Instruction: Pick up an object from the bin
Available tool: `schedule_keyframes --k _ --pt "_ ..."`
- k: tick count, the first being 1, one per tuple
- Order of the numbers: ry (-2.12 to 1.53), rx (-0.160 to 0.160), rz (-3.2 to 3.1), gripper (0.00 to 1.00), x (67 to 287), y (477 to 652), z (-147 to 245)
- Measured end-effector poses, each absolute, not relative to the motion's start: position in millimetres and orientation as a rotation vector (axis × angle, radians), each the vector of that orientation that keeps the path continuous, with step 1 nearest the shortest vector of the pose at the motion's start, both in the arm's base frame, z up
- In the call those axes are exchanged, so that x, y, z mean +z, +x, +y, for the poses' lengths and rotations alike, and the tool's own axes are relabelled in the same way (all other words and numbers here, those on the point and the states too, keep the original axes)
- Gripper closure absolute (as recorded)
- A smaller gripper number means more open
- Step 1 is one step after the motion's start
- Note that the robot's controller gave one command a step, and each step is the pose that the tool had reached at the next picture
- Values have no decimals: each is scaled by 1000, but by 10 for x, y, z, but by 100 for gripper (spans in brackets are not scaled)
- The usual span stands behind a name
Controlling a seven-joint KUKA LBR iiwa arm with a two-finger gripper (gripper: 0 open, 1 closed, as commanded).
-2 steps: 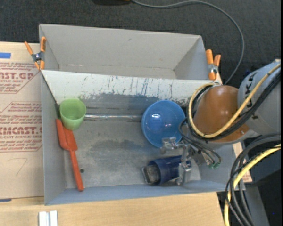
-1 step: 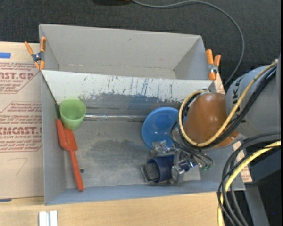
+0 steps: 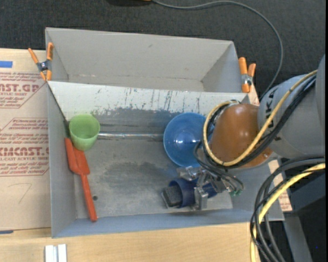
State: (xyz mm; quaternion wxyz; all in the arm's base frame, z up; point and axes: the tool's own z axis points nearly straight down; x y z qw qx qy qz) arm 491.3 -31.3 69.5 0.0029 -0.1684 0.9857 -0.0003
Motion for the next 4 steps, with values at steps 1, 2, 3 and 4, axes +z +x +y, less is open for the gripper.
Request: schedule_keyframes --k 1,2,3,4 --pt "-528 -1 3091 100 696 4913 -312" --pt "-528 0 3093 100 781 4905 -308" --pt "-529 1 3095 100 975 4898 -303" --pt "-529 0 3093 100 1105 4904 -298"
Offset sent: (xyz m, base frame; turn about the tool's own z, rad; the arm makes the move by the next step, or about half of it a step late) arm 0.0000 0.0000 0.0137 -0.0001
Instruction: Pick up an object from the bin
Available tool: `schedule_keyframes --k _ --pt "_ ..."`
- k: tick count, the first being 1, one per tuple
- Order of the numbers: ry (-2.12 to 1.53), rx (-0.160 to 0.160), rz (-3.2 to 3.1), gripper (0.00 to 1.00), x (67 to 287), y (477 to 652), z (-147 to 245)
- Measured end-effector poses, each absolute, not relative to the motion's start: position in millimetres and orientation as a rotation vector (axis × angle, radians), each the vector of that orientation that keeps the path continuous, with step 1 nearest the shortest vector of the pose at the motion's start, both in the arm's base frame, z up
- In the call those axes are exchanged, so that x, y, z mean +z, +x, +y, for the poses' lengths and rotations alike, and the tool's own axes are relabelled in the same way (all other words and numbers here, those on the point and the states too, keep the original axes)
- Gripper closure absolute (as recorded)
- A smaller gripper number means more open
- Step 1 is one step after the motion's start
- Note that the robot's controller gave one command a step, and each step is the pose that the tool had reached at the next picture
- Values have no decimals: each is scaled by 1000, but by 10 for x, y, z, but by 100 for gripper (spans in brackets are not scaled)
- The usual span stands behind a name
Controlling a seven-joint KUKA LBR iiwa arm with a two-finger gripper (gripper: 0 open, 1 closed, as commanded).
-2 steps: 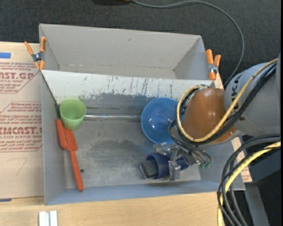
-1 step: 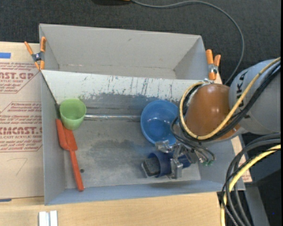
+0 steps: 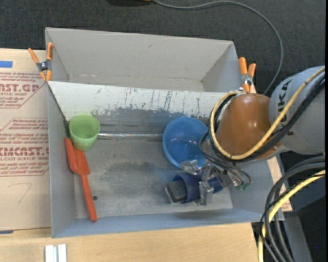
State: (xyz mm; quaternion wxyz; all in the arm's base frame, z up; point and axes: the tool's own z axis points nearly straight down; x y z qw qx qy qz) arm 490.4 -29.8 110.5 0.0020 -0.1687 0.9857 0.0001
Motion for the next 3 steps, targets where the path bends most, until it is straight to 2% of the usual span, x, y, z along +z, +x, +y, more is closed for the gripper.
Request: schedule_keyframes --k 1,3 --pt "-530 1 3093 100 1206 4902 -294" --pt "-530 3 3096 100 1548 4894 -283"
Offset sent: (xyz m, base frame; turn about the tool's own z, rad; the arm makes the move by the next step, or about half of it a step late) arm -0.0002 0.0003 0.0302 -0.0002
